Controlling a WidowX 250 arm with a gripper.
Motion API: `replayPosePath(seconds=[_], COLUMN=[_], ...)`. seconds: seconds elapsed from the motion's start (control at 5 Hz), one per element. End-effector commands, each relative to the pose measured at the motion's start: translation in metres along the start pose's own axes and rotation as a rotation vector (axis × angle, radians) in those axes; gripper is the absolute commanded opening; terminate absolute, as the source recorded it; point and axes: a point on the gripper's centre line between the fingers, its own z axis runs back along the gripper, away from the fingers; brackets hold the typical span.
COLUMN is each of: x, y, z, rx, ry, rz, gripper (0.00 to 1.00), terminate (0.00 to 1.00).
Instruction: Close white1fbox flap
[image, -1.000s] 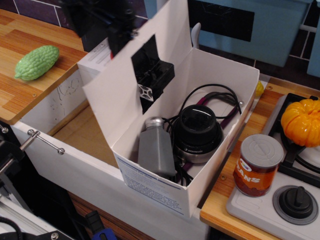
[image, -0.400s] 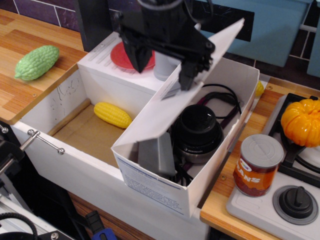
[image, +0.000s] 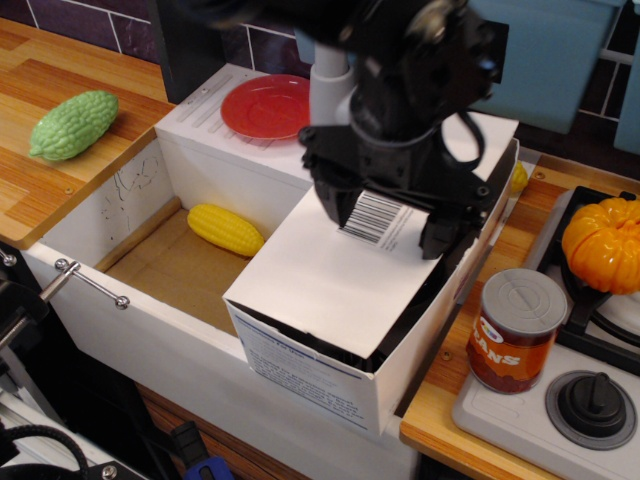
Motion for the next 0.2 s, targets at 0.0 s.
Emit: replayPosePath(seconds=[0.0], x=[0.0031], y=[-0.0047], z=[0.003], rx=[0.009], ry=[-0.017], rz=[-0.007], gripper=[1.0], terminate=[1.0])
